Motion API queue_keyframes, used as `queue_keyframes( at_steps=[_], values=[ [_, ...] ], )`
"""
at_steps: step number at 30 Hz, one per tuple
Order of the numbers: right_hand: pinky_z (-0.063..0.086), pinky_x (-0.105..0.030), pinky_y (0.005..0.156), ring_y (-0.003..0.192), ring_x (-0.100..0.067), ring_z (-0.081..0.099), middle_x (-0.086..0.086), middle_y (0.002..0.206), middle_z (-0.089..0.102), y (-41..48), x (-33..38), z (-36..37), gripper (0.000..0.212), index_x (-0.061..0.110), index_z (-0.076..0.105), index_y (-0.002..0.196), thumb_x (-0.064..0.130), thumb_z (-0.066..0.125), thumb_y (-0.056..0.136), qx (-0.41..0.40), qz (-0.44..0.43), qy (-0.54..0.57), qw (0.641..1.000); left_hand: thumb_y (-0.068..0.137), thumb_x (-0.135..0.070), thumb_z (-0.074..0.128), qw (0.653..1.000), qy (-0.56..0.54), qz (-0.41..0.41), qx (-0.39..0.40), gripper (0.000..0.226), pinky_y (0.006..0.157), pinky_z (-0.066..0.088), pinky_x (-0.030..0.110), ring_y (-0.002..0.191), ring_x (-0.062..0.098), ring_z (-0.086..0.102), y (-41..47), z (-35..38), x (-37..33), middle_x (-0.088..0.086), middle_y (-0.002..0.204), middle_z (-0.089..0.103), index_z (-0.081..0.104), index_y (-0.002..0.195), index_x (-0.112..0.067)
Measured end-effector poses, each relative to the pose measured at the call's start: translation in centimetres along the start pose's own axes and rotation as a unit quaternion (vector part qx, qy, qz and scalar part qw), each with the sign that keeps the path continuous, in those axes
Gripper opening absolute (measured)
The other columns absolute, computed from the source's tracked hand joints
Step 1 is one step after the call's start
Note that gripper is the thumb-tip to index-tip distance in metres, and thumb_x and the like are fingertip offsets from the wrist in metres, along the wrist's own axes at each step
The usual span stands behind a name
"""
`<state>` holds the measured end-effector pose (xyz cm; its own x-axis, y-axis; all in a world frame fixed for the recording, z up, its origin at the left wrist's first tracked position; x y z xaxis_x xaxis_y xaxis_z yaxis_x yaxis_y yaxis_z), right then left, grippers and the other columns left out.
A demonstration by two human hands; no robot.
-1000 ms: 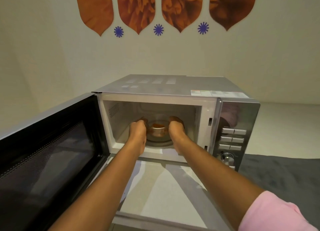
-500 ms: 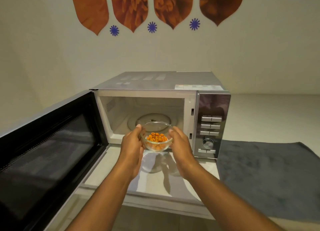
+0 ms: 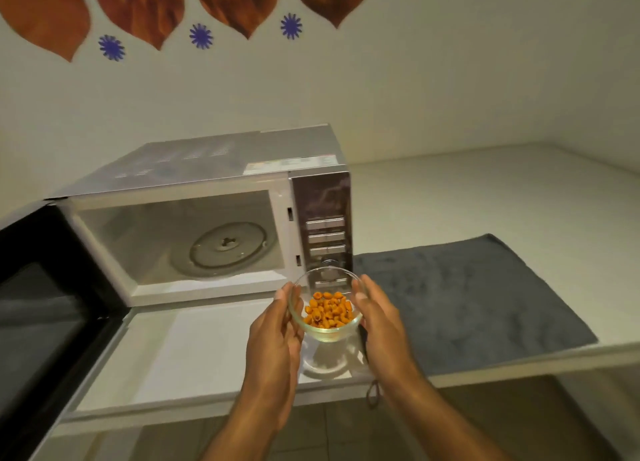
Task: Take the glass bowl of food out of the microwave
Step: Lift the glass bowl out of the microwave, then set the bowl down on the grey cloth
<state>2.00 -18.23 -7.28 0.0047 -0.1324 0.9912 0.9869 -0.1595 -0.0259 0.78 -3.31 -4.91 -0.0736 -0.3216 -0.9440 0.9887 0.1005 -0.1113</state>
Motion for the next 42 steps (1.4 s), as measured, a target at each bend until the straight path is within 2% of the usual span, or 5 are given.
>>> queue_keyframes(
  at_steps=[13, 19, 24, 35, 42],
  values=[
    [0.040, -0.030, 0.113, 0.143, -0.014, 0.047, -0.001, 0.159, 0.046, 3.0, -1.0, -15.4, 0.055, 0.018, 0.034, 0.160, 0.026, 0.047, 0.107, -0.181, 0.012, -0.006, 0.983, 0.104, -0.057, 0.040, 0.987, 0.031, -0.070, 0.143, 0.064, 0.100, 0.049, 0.024, 0.106, -0.008, 0.067, 4.1, 13.8, 8.8, -0.018, 0.134, 0.063, 0.051, 0.152, -0.018],
    [0.037, -0.028, 0.110, 0.147, -0.017, 0.043, 0.000, 0.160, 0.044, 4.7, -1.1, -18.4, 0.057, 0.016, 0.032, 0.161, 0.029, 0.045, 0.107, -0.208, 0.025, -0.020, 0.978, 0.104, -0.058, 0.031, 0.982, 0.072, -0.066, 0.160, 0.043, 0.076, 0.052, 0.008, 0.081, -0.018, 0.071, 5.2, 17.8, 10.1, -0.030, 0.084, 0.076, 0.061, 0.121, -0.032],
    [0.045, -0.040, 0.115, 0.141, -0.017, 0.052, 0.002, 0.152, 0.055, 5.9, -1.8, -19.2, 0.058, 0.016, 0.045, 0.153, 0.042, 0.046, 0.102, -0.213, 0.031, -0.041, 0.976, 0.107, -0.059, 0.028, 0.981, 0.084, -0.063, 0.164, 0.070, 0.084, 0.048, 0.015, 0.093, -0.011, 0.065, 6.7, 18.8, 11.3, -0.025, 0.108, 0.065, 0.046, 0.156, -0.014],
    [0.033, -0.034, 0.119, 0.154, -0.017, 0.031, 0.002, 0.170, 0.027, 5.3, -1.5, -19.2, 0.061, 0.025, 0.021, 0.164, 0.036, 0.043, 0.107, -0.232, 0.001, -0.034, 0.972, 0.110, -0.051, 0.026, 0.976, 0.147, -0.032, 0.157, 0.043, 0.085, 0.046, 0.017, 0.082, -0.021, 0.070, 6.3, 18.9, 10.0, -0.037, 0.075, 0.075, 0.064, 0.093, -0.039],
    [0.029, -0.043, 0.125, 0.157, -0.014, 0.022, 0.009, 0.171, 0.021, 1.9, 2.7, -17.7, 0.063, 0.031, 0.020, 0.164, 0.042, 0.042, 0.106, -0.326, -0.142, -0.110, 0.928, 0.109, -0.042, 0.047, 0.937, 0.299, 0.097, 0.150, 0.049, 0.123, 0.036, 0.036, 0.152, 0.014, 0.041, 4.6, 15.5, 7.0, -0.007, 0.165, 0.044, 0.045, 0.157, -0.033]
  ],
)
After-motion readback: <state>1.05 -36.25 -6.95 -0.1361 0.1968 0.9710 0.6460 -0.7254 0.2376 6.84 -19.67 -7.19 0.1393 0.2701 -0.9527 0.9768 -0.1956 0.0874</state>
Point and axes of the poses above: each hand's wrist, its own y-axis towards the middle knuckle, its own z-axis out of the palm, x = y × z, the point moved 5 cm from there along y, towards the middle knuckle
